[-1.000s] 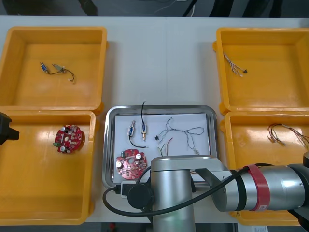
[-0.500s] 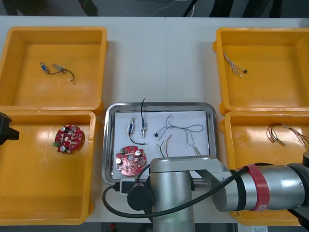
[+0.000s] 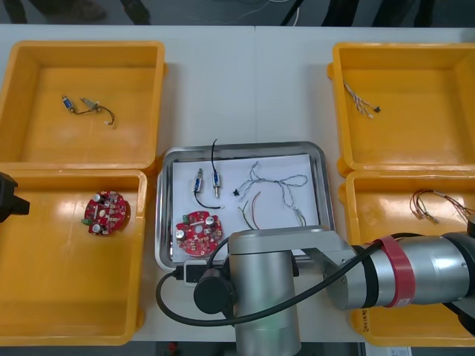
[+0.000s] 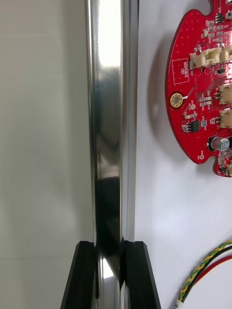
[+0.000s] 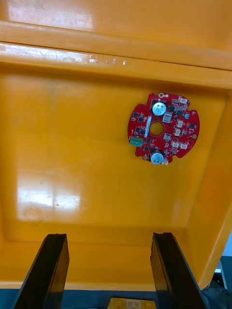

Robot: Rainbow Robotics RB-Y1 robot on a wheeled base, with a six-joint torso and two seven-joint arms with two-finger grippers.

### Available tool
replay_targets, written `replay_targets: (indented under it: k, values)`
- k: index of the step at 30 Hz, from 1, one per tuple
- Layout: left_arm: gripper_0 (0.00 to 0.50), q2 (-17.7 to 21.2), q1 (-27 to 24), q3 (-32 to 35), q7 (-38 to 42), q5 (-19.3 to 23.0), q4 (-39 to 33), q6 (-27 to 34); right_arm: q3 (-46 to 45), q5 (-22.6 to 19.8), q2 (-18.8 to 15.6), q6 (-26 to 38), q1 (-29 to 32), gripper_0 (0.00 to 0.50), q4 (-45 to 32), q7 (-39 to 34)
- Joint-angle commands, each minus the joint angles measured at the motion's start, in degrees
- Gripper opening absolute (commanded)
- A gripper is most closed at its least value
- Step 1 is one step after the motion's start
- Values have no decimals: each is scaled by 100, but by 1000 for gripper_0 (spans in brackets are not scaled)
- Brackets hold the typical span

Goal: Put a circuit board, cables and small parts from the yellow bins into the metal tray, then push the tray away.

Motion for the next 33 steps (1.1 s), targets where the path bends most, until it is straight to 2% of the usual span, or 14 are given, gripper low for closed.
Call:
replay_targets:
  k: [1, 7, 33]
  values:
    - [500, 239, 95, 151, -358, -24, -139, 39, 83, 35, -220, -80, -386, 81, -94, -242]
    - [500, 239, 95, 151, -358, -24, -139, 39, 74, 35, -387, -115, -579, 74, -32, -242]
    - [500, 239, 95, 151, -358, -24, -139, 39, 83, 9, -326, -309, -1397, 49, 530, -180]
